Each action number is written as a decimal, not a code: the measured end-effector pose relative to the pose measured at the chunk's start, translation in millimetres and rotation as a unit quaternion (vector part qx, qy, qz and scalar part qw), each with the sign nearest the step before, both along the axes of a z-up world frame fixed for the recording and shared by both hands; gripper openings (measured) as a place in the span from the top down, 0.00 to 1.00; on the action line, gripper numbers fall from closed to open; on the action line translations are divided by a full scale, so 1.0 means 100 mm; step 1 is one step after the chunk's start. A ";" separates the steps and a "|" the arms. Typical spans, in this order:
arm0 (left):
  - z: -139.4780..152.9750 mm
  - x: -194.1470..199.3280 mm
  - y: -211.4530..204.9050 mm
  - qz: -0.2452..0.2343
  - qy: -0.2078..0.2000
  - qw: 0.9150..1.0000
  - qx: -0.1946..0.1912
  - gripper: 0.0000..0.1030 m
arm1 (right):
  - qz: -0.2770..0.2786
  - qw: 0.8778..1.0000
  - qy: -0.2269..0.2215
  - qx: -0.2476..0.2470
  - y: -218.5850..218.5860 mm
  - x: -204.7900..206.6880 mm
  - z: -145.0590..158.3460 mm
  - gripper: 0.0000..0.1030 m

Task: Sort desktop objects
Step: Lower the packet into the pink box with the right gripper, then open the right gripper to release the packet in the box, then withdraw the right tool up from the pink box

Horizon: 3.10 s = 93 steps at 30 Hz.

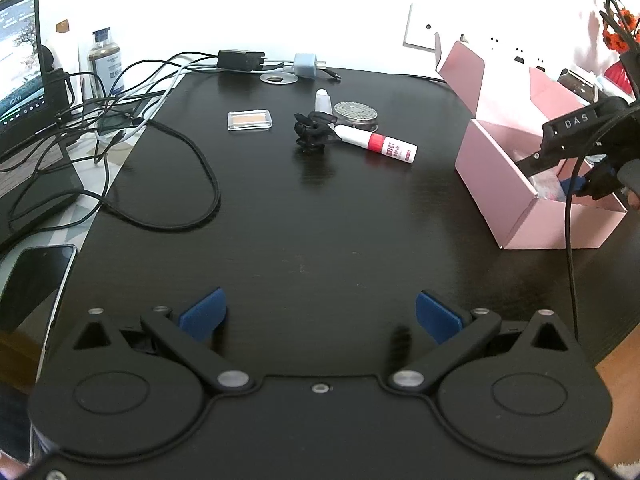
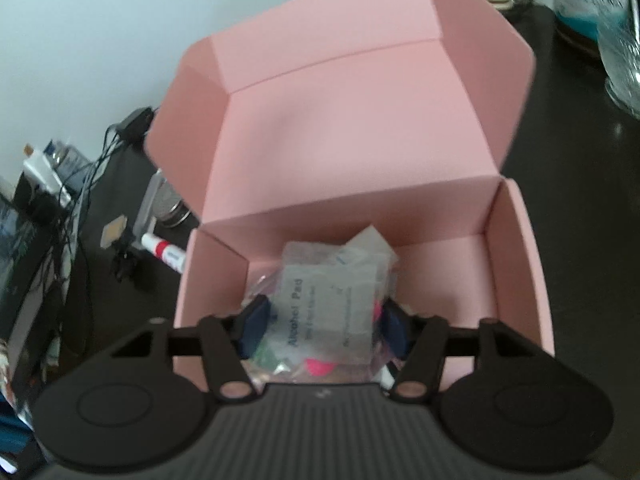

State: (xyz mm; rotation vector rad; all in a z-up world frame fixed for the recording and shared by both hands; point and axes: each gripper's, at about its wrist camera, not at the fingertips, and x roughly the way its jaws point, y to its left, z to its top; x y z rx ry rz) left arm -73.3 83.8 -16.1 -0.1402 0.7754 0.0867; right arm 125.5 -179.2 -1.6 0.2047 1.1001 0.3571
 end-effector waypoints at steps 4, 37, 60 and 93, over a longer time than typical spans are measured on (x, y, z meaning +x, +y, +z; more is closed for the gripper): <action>0.00 0.01 0.02 0.001 -0.001 1.000 -0.006 0.00 | 0.008 1.000 0.003 -0.013 0.02 -0.01 0.00 0.36; 0.01 -0.11 0.03 -0.020 -0.004 1.000 -0.020 0.00 | 0.106 0.987 -0.040 -0.110 0.22 -0.32 0.01 0.32; 0.04 -0.02 0.02 0.008 -0.002 0.999 -0.039 0.00 | 0.072 0.984 -0.155 -0.047 0.09 -0.54 0.47 0.01; 0.17 0.84 -0.15 0.068 0.013 0.997 -0.020 0.00 | 0.028 0.988 -0.130 0.074 -0.62 -0.57 0.48 0.01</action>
